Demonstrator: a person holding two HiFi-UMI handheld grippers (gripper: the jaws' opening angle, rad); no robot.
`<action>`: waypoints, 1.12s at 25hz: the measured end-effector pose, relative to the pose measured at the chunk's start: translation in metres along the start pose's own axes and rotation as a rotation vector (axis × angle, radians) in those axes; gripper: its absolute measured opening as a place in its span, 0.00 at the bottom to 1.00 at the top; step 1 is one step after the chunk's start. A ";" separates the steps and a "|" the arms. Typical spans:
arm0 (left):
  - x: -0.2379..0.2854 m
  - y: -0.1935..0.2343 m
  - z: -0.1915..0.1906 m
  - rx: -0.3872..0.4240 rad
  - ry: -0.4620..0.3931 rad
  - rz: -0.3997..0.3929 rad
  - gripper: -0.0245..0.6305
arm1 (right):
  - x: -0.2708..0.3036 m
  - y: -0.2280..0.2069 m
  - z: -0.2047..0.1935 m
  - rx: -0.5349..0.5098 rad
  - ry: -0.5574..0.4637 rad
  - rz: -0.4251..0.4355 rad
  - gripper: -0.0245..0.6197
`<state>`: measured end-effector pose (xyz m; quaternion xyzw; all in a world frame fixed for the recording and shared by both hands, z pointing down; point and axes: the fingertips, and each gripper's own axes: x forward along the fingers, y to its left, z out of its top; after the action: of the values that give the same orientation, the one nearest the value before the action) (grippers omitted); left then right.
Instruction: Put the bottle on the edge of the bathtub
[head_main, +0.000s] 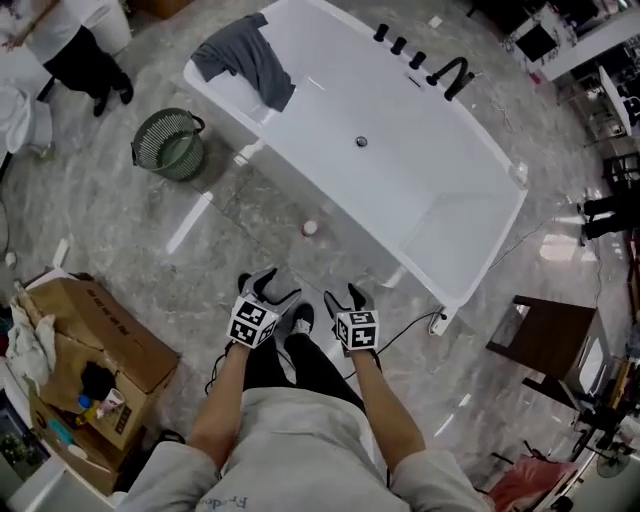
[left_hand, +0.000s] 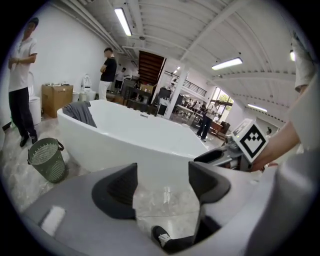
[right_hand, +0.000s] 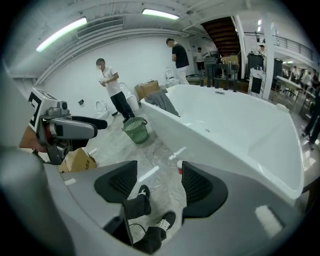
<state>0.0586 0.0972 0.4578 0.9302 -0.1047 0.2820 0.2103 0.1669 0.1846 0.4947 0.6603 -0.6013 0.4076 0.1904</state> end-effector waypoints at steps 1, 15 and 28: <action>-0.006 -0.007 0.005 0.000 -0.006 0.001 0.61 | -0.012 0.003 0.001 0.011 -0.014 0.004 0.47; -0.046 -0.053 0.043 0.035 -0.077 0.063 0.50 | -0.110 0.015 0.014 0.006 -0.181 0.035 0.32; -0.049 -0.060 0.040 0.008 -0.093 0.132 0.13 | -0.120 -0.006 0.004 0.073 -0.196 0.007 0.04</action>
<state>0.0569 0.1368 0.3801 0.9342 -0.1746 0.2519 0.1826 0.1810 0.2594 0.4013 0.7013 -0.6042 0.3635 0.1051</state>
